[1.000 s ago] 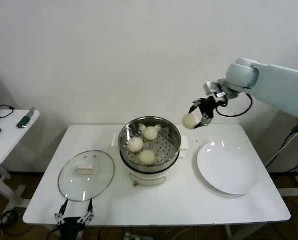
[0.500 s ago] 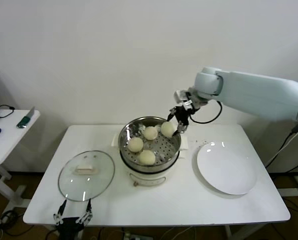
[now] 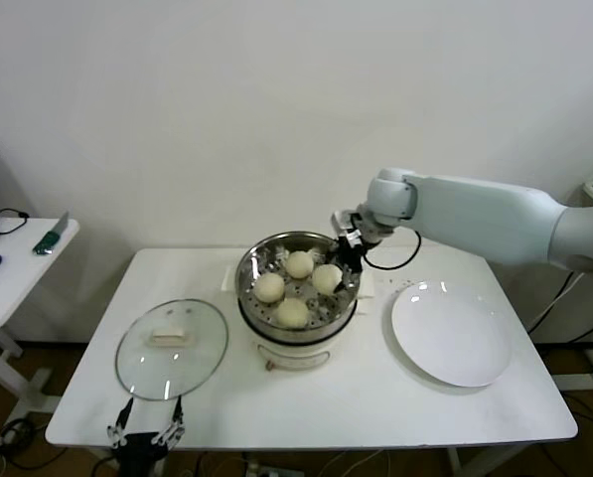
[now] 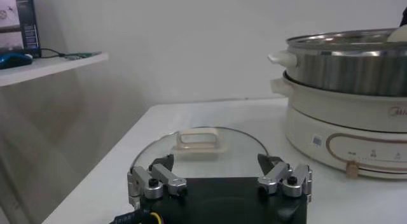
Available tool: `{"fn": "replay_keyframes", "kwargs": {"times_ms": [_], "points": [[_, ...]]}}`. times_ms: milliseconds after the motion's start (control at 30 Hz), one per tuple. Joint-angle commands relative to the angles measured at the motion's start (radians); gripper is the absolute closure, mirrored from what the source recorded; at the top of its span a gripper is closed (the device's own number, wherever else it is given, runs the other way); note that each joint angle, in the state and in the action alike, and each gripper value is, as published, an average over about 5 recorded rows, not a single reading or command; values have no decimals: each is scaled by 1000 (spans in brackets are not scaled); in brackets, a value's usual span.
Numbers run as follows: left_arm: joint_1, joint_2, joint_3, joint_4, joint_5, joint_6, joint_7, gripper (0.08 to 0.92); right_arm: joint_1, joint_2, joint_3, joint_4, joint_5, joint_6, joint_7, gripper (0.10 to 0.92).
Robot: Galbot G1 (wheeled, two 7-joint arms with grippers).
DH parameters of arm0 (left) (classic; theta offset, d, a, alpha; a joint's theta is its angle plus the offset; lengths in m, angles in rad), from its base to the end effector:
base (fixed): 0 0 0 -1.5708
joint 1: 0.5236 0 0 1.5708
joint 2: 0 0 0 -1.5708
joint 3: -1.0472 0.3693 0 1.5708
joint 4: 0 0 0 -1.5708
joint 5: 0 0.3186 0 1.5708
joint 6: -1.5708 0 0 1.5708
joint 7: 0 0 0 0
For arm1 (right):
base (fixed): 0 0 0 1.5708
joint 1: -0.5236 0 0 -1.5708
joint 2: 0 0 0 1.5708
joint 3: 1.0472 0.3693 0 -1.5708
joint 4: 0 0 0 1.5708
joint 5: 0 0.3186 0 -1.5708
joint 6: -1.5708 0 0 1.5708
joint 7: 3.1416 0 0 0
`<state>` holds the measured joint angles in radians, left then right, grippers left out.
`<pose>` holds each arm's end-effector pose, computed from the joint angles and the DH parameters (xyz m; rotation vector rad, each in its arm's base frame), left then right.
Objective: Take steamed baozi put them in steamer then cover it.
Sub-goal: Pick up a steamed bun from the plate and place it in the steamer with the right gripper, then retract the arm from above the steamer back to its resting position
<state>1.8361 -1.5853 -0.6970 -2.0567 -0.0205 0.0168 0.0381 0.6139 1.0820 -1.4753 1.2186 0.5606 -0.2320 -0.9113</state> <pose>0.0386 0.0454 -0.3528 0.1628 -2.8158 -0.0914 0.5598 0.0152 -0.0740 1.5446 -1.4132 1.4512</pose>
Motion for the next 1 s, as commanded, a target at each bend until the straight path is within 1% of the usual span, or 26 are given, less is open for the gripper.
{"fn": "replay_keyframes", "kwargs": {"times_ms": [33, 567, 733, 833, 933, 1000], "points": [[-1, -1, 0, 0, 0, -1, 0, 177, -40, 14, 6, -9, -22, -6, 10, 321], [-3, -4, 2, -2, -1, -2, -1, 177, -25, 20, -5, -25, -30, -11, 9, 321], [-2, -3, 2, -1, -3, -3, -2, 177, -27, 26, 1, -30, -11, -14, 15, 321], [-1, -2, 1, -2, -4, -4, -2, 177, -14, 27, 2, -27, 4, -14, 10, 281], [1, -1, 0, -4, -5, -4, -2, 177, 14, 22, 1, -21, 25, -10, -8, 222], [2, -1, 1, -6, -5, -3, -2, 177, 38, 15, -2, -19, 35, -3, -22, 208]]}}
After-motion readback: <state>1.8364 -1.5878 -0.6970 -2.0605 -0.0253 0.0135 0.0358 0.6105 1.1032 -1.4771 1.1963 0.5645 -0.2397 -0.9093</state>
